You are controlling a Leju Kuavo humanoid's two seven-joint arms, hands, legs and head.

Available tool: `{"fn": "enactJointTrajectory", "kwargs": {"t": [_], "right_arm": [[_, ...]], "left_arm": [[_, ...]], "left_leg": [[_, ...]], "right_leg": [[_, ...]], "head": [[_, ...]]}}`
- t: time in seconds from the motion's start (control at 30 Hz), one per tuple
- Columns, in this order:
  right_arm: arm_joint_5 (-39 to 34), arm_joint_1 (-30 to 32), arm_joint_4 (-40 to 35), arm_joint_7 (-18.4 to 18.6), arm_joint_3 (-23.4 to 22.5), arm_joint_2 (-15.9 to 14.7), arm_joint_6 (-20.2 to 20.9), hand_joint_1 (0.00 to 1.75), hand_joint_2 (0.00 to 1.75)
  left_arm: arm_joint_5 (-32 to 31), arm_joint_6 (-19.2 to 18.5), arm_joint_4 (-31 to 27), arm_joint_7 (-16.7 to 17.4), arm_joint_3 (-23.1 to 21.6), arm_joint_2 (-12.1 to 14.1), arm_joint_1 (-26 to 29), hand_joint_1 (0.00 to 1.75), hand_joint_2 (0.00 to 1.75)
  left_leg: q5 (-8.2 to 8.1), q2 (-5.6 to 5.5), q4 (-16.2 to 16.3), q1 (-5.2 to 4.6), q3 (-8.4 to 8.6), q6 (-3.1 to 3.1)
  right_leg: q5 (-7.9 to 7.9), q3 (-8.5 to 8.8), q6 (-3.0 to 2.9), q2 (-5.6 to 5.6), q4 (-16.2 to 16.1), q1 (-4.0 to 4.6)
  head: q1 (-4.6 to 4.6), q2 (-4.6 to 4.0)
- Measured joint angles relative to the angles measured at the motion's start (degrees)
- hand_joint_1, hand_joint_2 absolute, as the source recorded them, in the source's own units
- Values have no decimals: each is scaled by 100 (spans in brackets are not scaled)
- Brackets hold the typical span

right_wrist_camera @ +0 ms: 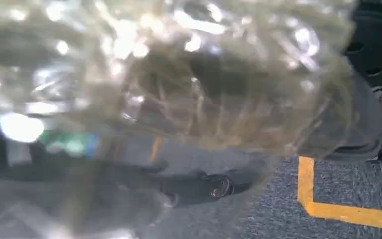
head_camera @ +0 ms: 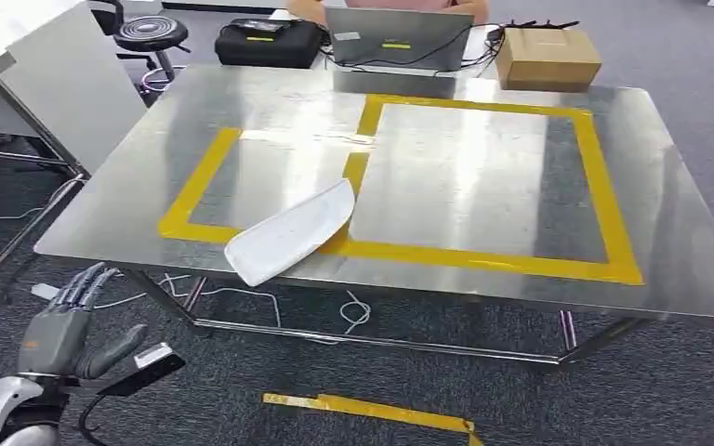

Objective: Take the parts from the cabinet and place them on the table.

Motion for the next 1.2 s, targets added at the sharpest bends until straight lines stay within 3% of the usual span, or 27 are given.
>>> {"fn": "enactJointTrajectory", "kwargs": {"t": [0.13,0.2,0.23,0.27,0.3,0.37,0.4,0.43,0.47,0.53,0.57,0.6,0.63,0.7,0.73,0.77,0.8,0.83,0.9,0.93,0.97,1.0,1.07,1.1,1.13,1.2], "right_arm": [[0,-1,37,0,-7,0,103,0,0],[0,9,44,0,-24,0,120,0,0],[0,8,46,0,-33,0,129,0,0],[0,12,53,0,-35,-2,136,0,0],[0,14,57,0,-35,-2,145,0,0],[0,15,70,0,-37,-2,151,0,0],[0,18,77,0,-35,-2,151,0,0],[0,22,85,0,-37,-2,153,0,0],[0,21,98,0,-37,-4,160,0,0],[0,26,123,0,-37,-7,190,0,0],[0,9,131,0,-37,-2,199,0,0],[0,12,138,0,-39,13,206,0,0],[0,6,157,-4,-44,9,212,0,0],[0,0,175,-9,-46,13,223,0,0],[0,5,184,-7,-46,13,227,0,0],[0,2,195,-7,-48,13,227,0,0],[0,1,199,-7,-57,13,228,0,0],[0,3,208,-7,-66,13,227,0,0],[0,4,219,-7,-70,13,227,0,0],[0,5,225,-7,-72,13,228,0,0],[0,5,232,-7,-81,13,228,0,0],[0,7,236,-7,-90,13,227,0,0],[0,18,238,-7,-131,17,238,0,0],[0,41,238,-7,-166,26,238,0,0],[0,53,241,-7,-188,26,238,0,0],[0,81,238,-7,-218,26,217,0,0]], "left_arm": [[-44,-144,4,57,-63,0,-124,0,0],[-59,-171,4,72,-105,20,-196,0,0],[-66,-171,6,85,-124,20,-232,0,0],[-81,-171,7,96,-140,13,-271,0,0],[-85,-171,7,99,-149,11,-319,0,0],[-85,-182,18,103,-175,-11,-329,0,0],[-85,-186,26,103,-188,-13,-330,0,0],[-85,-186,35,105,-201,-20,-330,0,0],[-72,-186,46,105,-216,-28,-334,0,0],[-9,-186,57,105,-238,-42,-342,0,0],[26,-184,59,105,-238,-39,-347,0,0],[55,-184,63,112,-234,-33,-351,0,0],[85,-182,66,112,-236,-33,-350,0,0],[140,-182,81,120,-225,-26,-350,0,0],[144,-182,94,120,-225,-24,-343,0,0],[146,-182,98,123,-225,-17,-335,0,0],[157,-182,103,125,-223,-15,-340,0,0],[162,-182,103,136,-219,-15,-347,0,0],[162,-182,120,140,-221,-17,-339,0,0],[166,-182,129,149,-223,-17,-336,0,0],[194,-182,133,164,-221,-17,-336,0,0],[210,-182,140,173,-219,-17,-336,0,0],[238,-184,144,190,-195,-15,-339,0,0],[253,-184,146,208,-168,-13,-348,0,0],[264,-179,149,217,-153,-11,-347,0,0],[314,-182,179,252,-149,-13,-309,0,0]], "left_leg": [[-16,-1,27,-21,-7,18],[51,-12,-24,-36,3,151],[149,-5,-196,41,54,202],[188,8,-243,24,62,222],[209,5,-247,25,32,241],[226,-1,-245,24,-15,215],[241,-2,-243,25,-36,194],[260,-6,-239,34,-54,169],[276,-14,-229,48,-73,143],[297,-30,-165,89,-125,77],[297,-39,-95,83,-173,14],[284,-62,-20,53,-221,-27],[316,-66,-25,46,-229,-60],[386,-86,-40,70,-233,-108],[371,-86,-28,89,-270,-139],[163,-56,79,96,-309,-151],[-170,-45,392,96,-417,-156],[-514,-45,882,94,-569,-166],[-914,-45,1674,92,-749,-157],[-925,-45,1734,87,-694,-137],[-842,-45,1581,81,-530,-102],[-678,-45,1199,68,-244,-56],[-382,-45,151,6,484,82],[-431,-33,-118,-24,604,124],[-408,-36,-123,-29,580,93],[-341,-39,-117,-78,523,112]], "right_leg": [[20,6,21,-3,-36,-18],[89,99,132,-25,-88,-29],[22,77,139,-1,-62,-35],[-137,-4,125,104,61,-28],[-377,-176,112,179,426,-31],[-778,-594,120,227,1341,-36],[-861,-748,137,228,1659,-36],[-778,-748,152,227,1665,-45],[-568,-601,169,226,1386,-64],[-67,-91,224,228,372,-126],[-97,61,273,281,32,-156],[-43,12,160,357,53,-121],[-35,-24,70,320,111,-118],[-5,-60,0,303,172,-94],[40,-114,-70,270,168,-105],[76,-136,-129,242,169,-96],[122,-148,-189,225,170,-81],[176,-213,-205,208,177,-61],[265,-346,-223,179,192,-18],[300,-410,-227,169,203,4],[332,-468,-236,162,215,24],[372,-516,-235,159,217,47],[450,-565,-224,157,215,61],[472,-603,-195,157,235,107],[518,-635,-162,153,235,89],[609,-655,-81,143,202,38]], "head": [[0,0],[-15,0],[-2,0],[0,-2],[13,0],[17,0],[15,0],[20,0],[15,0],[15,0],[35,0],[46,0],[0,0],[4,0],[11,-2],[-7,0],[-11,-2],[-22,0],[-20,0],[-22,0],[-24,0],[-22,0],[-20,0],[-24,0],[-18,2],[-26,0]]}}
